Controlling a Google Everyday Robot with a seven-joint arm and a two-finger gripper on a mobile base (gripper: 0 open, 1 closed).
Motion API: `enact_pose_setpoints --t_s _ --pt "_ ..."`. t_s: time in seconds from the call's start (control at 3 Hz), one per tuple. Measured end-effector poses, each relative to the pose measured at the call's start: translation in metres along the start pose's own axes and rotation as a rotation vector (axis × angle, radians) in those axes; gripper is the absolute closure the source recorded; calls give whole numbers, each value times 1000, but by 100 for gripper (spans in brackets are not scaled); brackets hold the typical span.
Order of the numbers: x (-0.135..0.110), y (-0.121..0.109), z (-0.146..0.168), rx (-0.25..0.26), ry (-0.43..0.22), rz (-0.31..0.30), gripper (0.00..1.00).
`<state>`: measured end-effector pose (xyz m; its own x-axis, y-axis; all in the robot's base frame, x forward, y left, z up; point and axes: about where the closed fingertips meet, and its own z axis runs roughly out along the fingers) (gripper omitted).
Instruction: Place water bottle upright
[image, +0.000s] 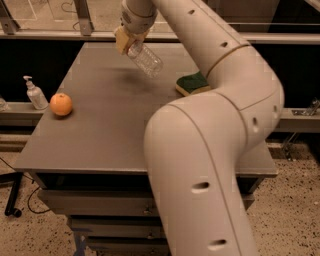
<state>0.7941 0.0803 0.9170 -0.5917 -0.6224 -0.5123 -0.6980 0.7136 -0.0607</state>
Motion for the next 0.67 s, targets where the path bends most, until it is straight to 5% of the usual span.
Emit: enact_pose_setpoints --t_s 0.67 --pt "23 16 -77 -95 -288 52 100"
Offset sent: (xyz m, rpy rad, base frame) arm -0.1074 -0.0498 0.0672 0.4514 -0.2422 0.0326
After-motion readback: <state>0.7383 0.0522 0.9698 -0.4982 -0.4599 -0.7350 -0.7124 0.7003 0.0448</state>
